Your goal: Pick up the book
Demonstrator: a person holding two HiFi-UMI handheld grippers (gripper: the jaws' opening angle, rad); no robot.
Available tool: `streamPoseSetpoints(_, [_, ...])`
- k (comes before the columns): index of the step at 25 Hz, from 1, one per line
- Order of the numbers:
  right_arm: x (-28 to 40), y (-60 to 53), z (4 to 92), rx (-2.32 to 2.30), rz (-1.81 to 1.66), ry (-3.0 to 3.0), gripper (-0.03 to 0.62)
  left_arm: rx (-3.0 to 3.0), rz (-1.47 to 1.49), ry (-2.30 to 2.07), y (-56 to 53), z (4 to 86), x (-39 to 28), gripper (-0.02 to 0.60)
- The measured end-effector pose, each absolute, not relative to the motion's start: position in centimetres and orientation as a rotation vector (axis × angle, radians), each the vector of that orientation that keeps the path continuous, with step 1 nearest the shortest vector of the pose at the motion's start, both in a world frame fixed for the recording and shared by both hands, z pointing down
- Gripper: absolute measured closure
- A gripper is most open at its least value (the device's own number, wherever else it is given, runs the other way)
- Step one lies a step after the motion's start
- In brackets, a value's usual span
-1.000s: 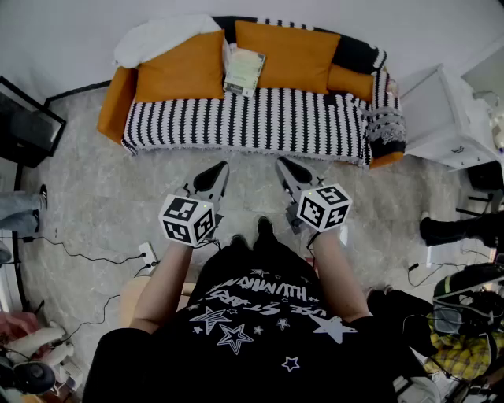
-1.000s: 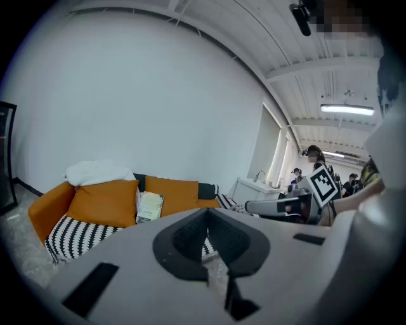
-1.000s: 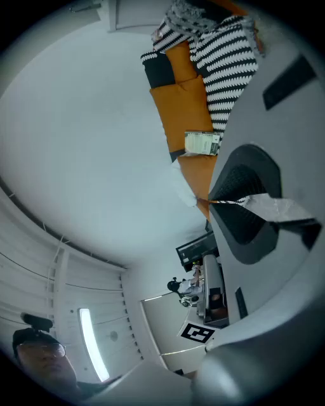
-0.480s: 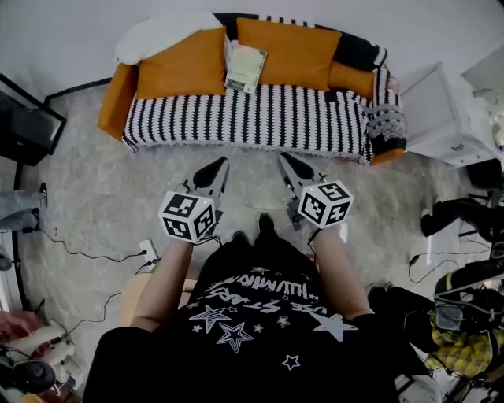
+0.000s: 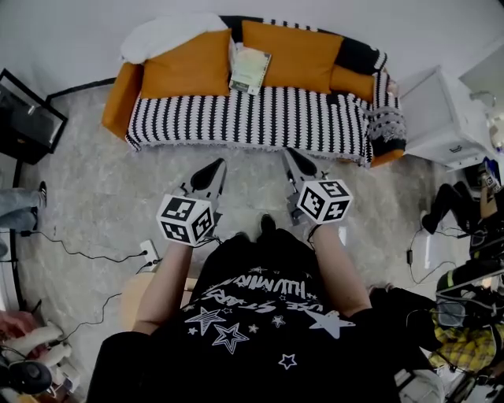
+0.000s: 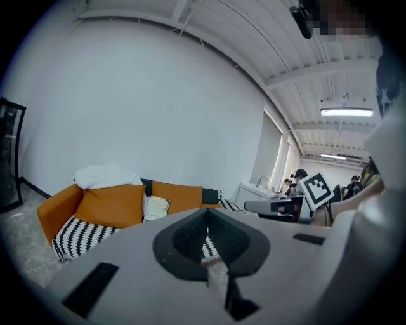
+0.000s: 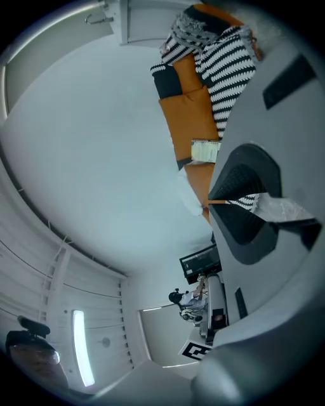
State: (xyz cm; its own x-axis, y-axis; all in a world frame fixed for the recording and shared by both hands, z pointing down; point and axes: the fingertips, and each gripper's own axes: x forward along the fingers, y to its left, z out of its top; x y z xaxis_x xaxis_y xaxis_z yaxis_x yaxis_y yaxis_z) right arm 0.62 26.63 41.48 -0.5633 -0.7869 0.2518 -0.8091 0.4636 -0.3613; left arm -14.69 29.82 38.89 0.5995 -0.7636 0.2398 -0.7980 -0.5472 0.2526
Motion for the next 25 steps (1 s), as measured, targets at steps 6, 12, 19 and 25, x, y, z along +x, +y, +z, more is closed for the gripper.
streamPoseSetpoints(6, [-0.7,26.4,40.7,1.407,0.632,-2.649,0.562,2.5,0.128,-1.257,30.1,38.9,-15.4,0.574])
streamPoseSetpoints(12, [0.2,25.2,41.2,1.455,0.685,-2.655,0.56,2.496,0.141,-1.276,29.5,39.0,-15.5,0.574])
streamPoseSetpoints(19, [0.0,22.9,42.6,1.434,0.73,-2.643,0.562,2.451,0.157,-1.31,27.3,39.6,-16.5,0.574])
streamPoseSetpoints(25, [1.4,20.3,43.3,1.435,0.768,-2.631,0.562,2.439,0.154,-1.3,24.5,40.2,-15.4,0.574])
